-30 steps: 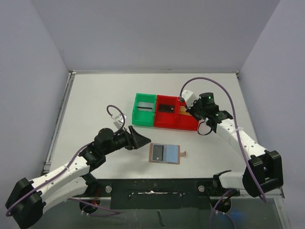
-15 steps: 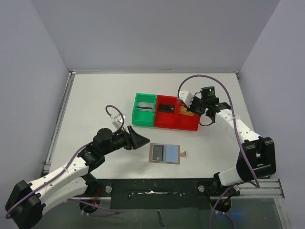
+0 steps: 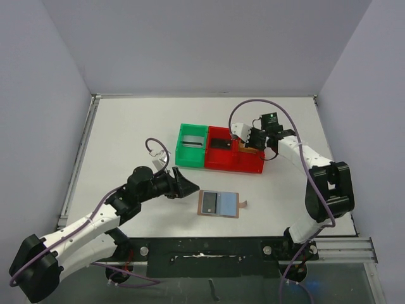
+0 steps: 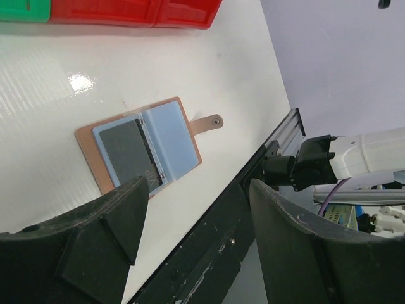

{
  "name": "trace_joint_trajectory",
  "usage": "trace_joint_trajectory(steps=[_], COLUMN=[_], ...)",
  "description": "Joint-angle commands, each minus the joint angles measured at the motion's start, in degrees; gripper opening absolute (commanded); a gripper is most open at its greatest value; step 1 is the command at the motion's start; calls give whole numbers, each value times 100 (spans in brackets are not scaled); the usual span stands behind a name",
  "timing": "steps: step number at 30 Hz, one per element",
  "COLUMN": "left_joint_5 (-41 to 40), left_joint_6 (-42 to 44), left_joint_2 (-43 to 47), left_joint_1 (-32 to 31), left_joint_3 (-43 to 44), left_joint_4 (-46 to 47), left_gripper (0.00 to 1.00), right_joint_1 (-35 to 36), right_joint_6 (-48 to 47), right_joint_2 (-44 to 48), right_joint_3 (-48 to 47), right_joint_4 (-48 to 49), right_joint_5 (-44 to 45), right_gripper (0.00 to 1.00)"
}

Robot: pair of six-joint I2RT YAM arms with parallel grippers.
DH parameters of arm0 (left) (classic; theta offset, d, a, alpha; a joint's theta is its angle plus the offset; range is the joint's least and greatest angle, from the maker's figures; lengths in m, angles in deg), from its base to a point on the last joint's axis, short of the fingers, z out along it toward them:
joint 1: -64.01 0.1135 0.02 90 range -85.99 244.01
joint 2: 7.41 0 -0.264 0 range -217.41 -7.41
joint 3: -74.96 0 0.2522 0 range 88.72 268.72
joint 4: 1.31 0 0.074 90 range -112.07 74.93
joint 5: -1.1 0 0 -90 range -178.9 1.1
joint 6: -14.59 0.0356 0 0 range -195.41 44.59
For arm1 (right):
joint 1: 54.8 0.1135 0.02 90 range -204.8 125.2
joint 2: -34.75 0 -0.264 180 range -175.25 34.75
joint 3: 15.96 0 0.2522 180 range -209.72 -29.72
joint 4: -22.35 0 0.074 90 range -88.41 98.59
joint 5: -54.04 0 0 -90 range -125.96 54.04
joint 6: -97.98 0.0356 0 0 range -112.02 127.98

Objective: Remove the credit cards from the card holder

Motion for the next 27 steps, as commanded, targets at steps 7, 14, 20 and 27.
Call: trace_joint_trajectory(steps=[7, 14, 20, 27], left_joint_5=[139, 70, 102, 127], left_joint_6=[297, 317, 335, 312], left_joint_2=[-150, -61, -73, -69], left_joint_1=[64, 102, 119, 129], left_joint_3=[437, 410, 416, 387], left_joint_4=[-13, -89, -123, -99], left_gripper=[64, 64, 64, 64], right_joint_1=[18, 72, 101, 161], right_joint_6=[-605, -844, -866, -812], right_joint_2=[-855, -1226, -1327, -1255], right_joint_3=[-1008, -1244, -1164, -1031], right_joint_4=[-27, -166, -249, -290], right_joint_5=[347, 406, 386, 414], right_gripper=[0, 0, 7, 19])
